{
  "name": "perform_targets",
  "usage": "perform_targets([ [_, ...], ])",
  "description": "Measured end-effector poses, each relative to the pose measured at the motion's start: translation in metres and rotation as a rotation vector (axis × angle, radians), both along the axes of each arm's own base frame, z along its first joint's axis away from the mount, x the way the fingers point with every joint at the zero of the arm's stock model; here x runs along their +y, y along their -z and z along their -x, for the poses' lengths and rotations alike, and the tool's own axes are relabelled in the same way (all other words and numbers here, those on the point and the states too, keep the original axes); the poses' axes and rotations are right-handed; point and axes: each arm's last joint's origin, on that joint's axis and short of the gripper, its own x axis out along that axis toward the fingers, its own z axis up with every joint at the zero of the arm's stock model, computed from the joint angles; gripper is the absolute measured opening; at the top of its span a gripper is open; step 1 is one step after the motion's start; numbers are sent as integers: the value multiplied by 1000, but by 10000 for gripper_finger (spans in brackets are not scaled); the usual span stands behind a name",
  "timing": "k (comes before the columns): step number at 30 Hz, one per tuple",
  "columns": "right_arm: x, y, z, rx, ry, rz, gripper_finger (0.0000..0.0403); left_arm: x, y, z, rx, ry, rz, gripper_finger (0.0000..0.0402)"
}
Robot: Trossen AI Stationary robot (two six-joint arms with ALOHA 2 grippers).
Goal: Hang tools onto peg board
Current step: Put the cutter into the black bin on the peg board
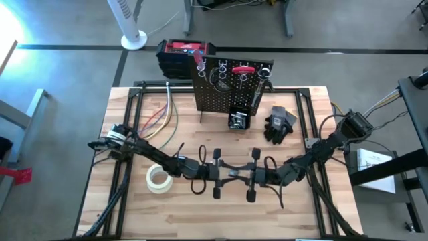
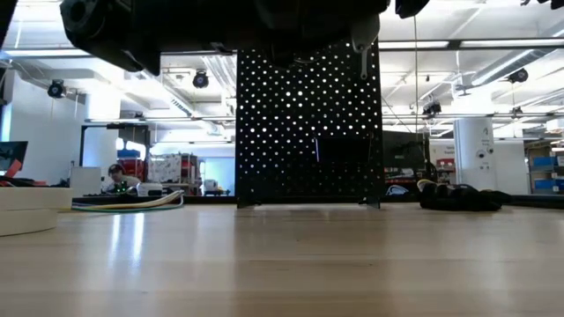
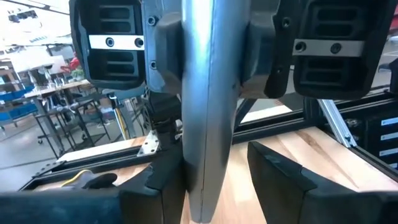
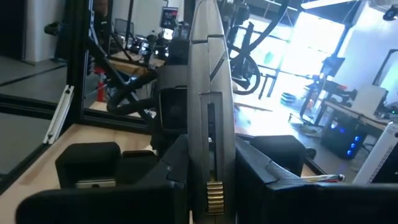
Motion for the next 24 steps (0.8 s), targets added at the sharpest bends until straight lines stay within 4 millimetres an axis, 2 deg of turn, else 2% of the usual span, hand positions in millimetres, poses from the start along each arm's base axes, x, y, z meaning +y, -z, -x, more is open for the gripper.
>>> perform_targets([
  [3,0,0,0,1,-3,-1,57,0,1,1,5,-2,6,127],
  [7,1,1,0,2,-15,-5,57,1,3,1,9,-1,8,60],
  [17,-1,14,3,79,-15,-58,58,1,11,2,90,-24,-9,60],
  [19,0,17,4,106,-12,-69,82,2,16,2,131,-53,-24,60],
  [24,1,16,7,102,1,-127,177,3,25,4,222,-108,-64,60],
])
